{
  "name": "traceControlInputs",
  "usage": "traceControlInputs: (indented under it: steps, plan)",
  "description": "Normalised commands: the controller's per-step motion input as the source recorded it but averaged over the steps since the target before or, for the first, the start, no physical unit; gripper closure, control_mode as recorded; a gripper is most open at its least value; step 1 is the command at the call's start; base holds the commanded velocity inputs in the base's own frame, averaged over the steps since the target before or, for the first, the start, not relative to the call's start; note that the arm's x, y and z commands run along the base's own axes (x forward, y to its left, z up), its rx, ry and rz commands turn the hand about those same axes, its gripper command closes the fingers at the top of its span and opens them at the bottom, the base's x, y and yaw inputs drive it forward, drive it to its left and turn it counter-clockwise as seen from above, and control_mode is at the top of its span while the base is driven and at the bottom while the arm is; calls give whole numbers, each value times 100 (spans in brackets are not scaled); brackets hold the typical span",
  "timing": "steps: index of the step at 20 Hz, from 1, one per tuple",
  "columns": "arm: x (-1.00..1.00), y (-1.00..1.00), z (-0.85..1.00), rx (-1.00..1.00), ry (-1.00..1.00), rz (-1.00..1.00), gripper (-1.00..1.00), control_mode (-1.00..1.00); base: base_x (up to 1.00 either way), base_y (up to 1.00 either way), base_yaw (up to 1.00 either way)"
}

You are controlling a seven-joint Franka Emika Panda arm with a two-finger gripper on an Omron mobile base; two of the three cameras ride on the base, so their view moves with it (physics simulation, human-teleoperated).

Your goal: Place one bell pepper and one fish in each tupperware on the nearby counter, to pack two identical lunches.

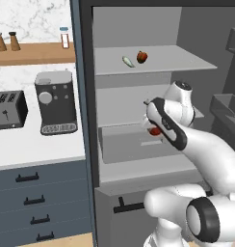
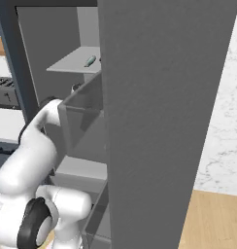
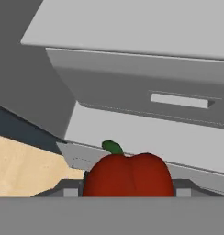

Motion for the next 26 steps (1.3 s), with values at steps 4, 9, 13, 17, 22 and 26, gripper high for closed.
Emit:
traceControlInputs:
  steps: [4, 9, 13, 17, 22, 26]
  plan:
    - [-50, 0, 2, 0, 3, 2, 100, 100, -50, 0, 6]
    - [0, 0, 0, 0, 0, 0, 100, 100, -100, 53, 22]
    - [0, 0, 0, 0, 0, 0, 100, 100, -28, 100, 31]
    - [0, 0, 0, 0, 0, 0, 100, 100, 7, 100, 30]
    - [0, 0, 0, 0, 0, 0, 100, 100, 54, 100, 24]
    - [0, 0, 0, 0, 0, 0, 100, 100, 97, 100, 20]
